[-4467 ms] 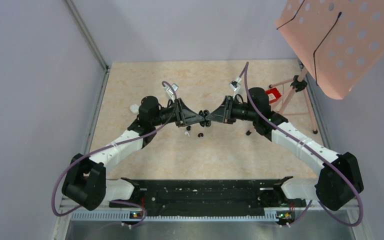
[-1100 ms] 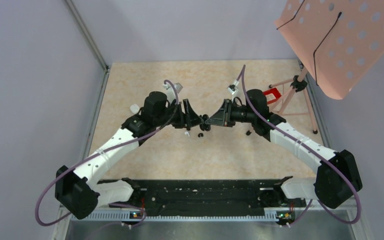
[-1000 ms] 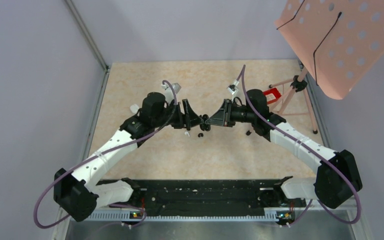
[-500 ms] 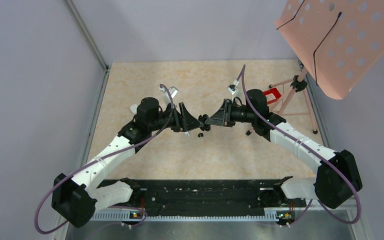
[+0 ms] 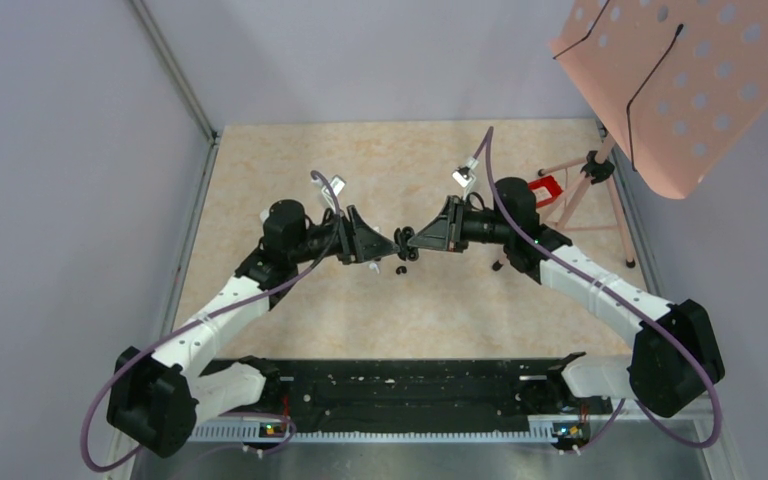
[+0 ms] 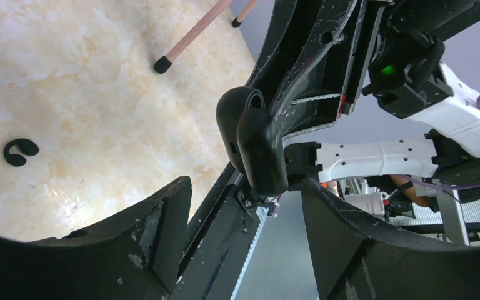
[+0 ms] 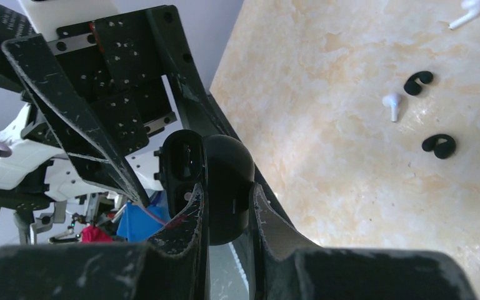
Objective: Insert the wireless bluetooth earbuds into the charging case
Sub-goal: Pass from the right arm to the left
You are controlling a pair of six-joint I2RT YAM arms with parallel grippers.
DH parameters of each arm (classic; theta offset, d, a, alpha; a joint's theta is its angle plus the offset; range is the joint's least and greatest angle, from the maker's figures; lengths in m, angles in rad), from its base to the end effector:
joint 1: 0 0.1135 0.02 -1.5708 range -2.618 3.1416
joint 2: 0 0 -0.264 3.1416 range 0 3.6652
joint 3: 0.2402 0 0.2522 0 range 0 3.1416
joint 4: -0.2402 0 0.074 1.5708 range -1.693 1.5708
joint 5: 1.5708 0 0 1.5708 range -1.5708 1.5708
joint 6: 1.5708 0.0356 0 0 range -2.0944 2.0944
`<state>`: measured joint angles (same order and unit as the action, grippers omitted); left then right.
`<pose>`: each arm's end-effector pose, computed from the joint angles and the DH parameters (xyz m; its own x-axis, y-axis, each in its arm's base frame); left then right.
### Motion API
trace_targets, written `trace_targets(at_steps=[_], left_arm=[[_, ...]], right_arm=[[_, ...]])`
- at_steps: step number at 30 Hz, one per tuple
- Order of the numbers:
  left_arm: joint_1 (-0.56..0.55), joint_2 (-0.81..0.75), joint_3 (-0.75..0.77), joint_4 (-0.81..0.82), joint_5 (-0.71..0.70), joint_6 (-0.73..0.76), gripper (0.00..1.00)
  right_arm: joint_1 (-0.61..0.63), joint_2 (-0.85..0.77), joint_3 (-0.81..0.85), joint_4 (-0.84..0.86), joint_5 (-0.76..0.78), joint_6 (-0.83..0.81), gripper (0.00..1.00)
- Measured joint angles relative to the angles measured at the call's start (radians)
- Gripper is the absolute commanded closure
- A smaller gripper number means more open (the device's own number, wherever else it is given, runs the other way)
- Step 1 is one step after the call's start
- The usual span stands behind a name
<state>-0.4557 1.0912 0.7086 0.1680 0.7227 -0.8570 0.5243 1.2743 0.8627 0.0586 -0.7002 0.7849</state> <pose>0.2107 -0.1295 0.2905 -0.8133 -0.2327 -0.5332 0.4515 0.3256 -0.8308 0.2364 0.1632 0.2880 -0.8522 0.1315 -0.5064 -0.4296 0.3765 0.8208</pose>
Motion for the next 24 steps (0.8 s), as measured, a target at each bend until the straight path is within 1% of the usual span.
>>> trace_targets(at_steps=[5,8,10,15,24], left_arm=[[0.01,0.0,0.0,0.017,0.035,-0.015,0.3],[0.012,0.002,0.0,0.026,0.051,-0.027,0.31],[0.013,0.009,0.0,0.042,0.059,-0.037,0.32],[0.014,0.034,0.0,0.089,0.074,-0.068,0.39],[0.019,0.083,0.0,0.14,0.104,-0.109,0.45]], right_arm=[[-0.002,0.011,-0.033,0.124,-0.054,0.063,1.0],[-0.003,0.034,-0.038,0.16,-0.072,0.092,1.0],[-0.003,0.042,-0.038,0.175,-0.08,0.1,1.0],[-0.003,0.047,-0.038,0.2,-0.097,0.113,1.0],[-0.003,0.062,-0.038,0.21,-0.108,0.117,1.0]])
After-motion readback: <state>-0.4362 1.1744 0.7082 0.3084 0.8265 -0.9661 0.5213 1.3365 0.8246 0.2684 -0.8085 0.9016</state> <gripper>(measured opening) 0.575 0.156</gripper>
